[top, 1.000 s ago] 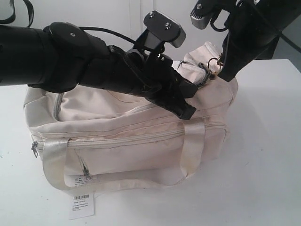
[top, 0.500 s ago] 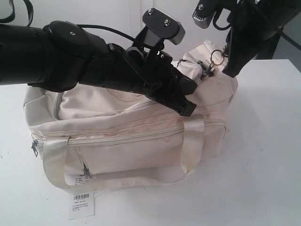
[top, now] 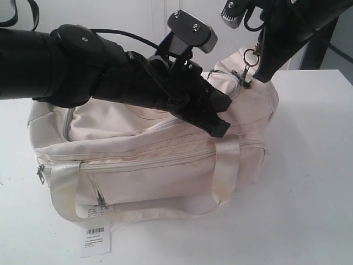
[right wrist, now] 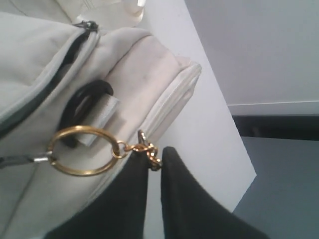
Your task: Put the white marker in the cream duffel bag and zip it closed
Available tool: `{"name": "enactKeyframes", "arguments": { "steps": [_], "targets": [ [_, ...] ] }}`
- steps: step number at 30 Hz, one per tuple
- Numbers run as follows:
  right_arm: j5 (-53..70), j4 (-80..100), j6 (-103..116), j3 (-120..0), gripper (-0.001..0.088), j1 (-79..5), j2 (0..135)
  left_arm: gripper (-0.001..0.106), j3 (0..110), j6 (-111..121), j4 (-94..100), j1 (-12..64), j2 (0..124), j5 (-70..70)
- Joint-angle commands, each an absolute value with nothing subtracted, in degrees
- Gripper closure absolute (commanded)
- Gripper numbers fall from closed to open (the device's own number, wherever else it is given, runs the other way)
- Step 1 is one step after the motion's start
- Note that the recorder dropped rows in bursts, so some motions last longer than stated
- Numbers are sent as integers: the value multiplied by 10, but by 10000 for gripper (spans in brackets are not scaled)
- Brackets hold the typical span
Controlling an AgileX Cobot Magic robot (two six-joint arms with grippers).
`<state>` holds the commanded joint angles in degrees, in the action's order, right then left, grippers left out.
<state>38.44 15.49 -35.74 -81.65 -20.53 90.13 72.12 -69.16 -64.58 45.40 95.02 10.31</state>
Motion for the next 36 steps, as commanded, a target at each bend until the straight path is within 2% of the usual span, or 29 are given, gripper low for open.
{"name": "enactKeyframes", "arguments": {
  "steps": [36],
  "targets": [
    [147, 182, -351, -817, 868, -205, 955, 1053, 721, -694, -638, 454, 950, 116]
  ]
}}
